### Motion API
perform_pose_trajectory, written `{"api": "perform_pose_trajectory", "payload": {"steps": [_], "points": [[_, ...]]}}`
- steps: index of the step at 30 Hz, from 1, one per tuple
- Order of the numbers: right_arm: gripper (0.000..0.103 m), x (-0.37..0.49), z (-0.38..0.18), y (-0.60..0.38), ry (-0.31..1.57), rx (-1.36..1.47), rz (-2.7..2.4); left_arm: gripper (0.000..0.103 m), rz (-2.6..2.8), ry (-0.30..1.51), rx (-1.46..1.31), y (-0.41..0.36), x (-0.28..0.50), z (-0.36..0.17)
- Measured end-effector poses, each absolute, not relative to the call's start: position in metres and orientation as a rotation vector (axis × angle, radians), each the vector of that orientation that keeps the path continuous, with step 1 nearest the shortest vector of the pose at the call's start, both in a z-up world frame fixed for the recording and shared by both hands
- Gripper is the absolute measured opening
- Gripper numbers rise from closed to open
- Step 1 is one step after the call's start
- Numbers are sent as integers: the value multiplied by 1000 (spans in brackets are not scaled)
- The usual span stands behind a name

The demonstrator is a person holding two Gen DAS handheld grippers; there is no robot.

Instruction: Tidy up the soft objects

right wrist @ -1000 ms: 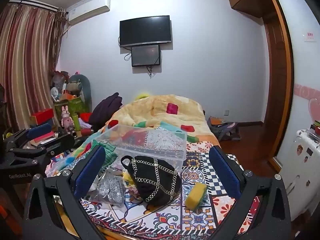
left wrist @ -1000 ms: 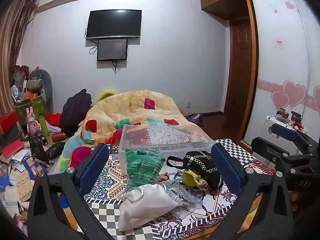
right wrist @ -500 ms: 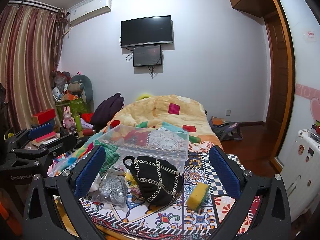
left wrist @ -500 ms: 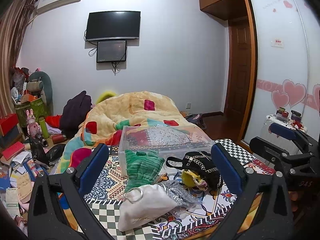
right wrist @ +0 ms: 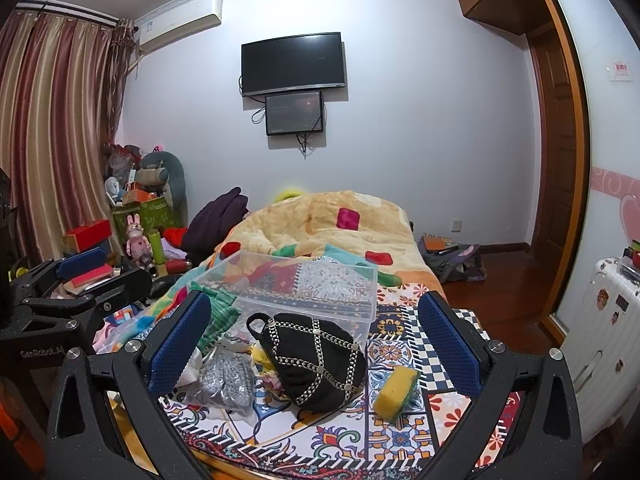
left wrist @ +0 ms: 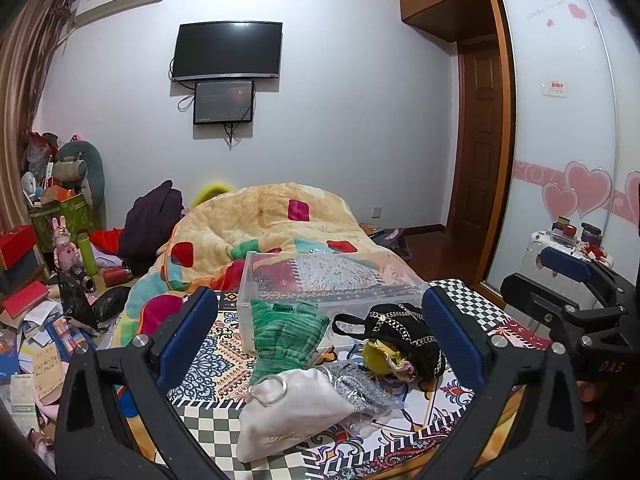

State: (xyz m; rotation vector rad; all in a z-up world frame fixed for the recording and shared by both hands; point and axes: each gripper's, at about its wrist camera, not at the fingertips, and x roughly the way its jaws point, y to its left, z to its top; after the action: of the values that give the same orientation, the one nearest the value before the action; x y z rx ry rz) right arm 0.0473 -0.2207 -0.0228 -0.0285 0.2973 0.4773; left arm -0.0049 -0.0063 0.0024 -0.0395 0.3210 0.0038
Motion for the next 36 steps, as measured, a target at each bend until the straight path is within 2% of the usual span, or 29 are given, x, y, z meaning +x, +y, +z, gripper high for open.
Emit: {"api": "perform_pose_trajectory", "payload": {"steps": [36], "points": [[103,45,-23,-218,294,-25,484,103,-3,308,-32,-7,-10,2]]}}
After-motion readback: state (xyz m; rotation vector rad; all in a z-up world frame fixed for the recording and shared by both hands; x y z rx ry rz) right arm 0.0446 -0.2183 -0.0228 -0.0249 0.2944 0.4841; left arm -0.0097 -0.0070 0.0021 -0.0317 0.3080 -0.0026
